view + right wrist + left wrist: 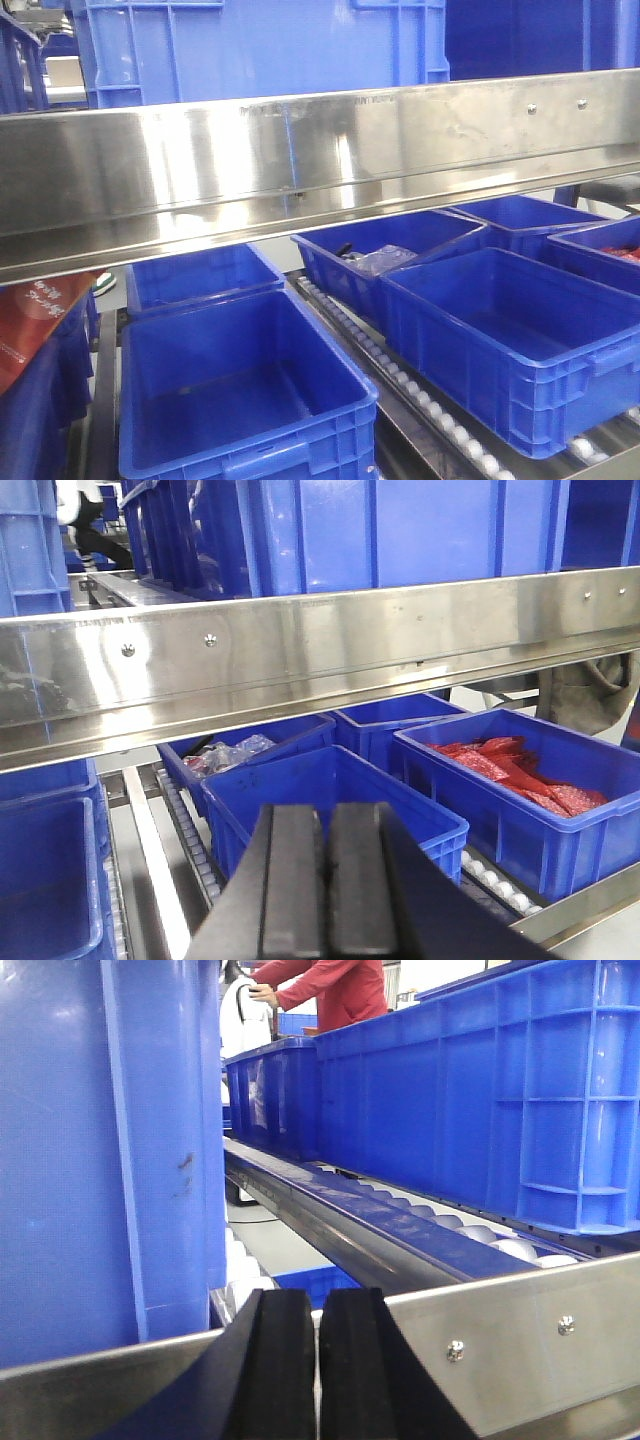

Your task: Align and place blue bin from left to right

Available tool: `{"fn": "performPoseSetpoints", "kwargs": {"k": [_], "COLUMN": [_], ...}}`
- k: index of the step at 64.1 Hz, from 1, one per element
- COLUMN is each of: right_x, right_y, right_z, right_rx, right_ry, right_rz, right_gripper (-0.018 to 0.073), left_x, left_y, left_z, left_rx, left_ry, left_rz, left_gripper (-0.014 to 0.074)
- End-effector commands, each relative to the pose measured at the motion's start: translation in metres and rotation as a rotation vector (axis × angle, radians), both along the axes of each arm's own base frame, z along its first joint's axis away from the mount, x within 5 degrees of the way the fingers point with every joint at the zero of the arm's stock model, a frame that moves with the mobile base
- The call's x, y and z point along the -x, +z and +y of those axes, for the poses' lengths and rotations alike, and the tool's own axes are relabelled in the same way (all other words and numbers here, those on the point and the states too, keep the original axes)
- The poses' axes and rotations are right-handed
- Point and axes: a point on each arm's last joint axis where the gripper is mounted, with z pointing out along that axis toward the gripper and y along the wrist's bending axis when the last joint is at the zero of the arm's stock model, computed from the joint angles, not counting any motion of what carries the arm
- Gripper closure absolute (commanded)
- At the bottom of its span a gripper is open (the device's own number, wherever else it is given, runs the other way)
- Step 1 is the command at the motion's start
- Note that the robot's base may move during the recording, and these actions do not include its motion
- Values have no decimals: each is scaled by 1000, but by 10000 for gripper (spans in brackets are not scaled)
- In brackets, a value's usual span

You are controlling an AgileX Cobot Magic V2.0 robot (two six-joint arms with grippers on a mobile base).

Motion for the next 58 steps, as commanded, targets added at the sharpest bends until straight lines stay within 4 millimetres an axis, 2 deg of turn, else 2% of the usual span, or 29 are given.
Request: {"fn": "performPoseSetpoints", "kwargs": {"k": [1,58], "right_x": [0,0], "right_y": [2,2], "right_z": [-1,-1], "right_rx": [16,16], "right_ry": [-9,-9], "right_rz": [-31,-31], "right_gripper": [638,638], "left_x": [1,1], "left_y": [2,2], "left_z": [0,0], "left_rx": [5,5], "left_ry": [2,2], "left_rz": [-21,-21], "left_gripper": [583,583]}}
